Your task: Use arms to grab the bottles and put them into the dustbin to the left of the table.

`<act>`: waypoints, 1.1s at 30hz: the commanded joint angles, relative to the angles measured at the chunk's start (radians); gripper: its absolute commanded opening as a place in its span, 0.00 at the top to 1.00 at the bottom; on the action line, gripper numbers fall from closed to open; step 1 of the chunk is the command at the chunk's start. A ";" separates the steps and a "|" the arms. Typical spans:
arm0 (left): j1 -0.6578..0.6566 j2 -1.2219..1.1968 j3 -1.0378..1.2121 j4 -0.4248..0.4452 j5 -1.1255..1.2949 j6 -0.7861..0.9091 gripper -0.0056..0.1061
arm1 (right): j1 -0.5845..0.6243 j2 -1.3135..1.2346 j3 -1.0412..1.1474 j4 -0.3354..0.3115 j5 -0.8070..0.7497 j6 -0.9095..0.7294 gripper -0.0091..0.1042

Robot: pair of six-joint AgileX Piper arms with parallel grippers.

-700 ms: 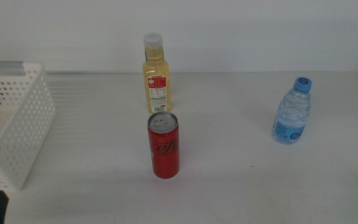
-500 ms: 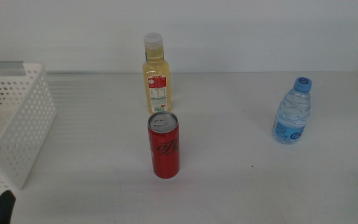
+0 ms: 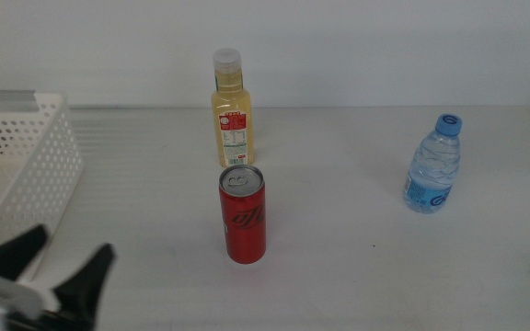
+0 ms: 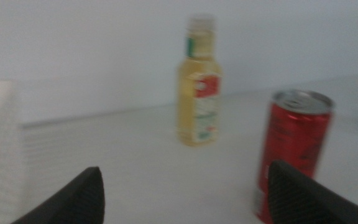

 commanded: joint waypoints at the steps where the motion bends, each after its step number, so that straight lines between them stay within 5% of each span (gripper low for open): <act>1: -0.058 0.112 0.005 0.003 -0.185 -0.012 0.21 | -0.006 -0.027 -0.009 -0.006 -0.082 -0.004 0.35; 14: -0.143 0.553 0.005 0.003 -0.648 -0.007 0.21 | -0.006 -0.027 -0.009 -0.006 -0.082 -0.004 0.35; 33: -0.143 0.624 0.006 0.010 -0.657 -0.059 0.21 | -0.006 -0.027 -0.009 -0.006 -0.082 -0.004 0.35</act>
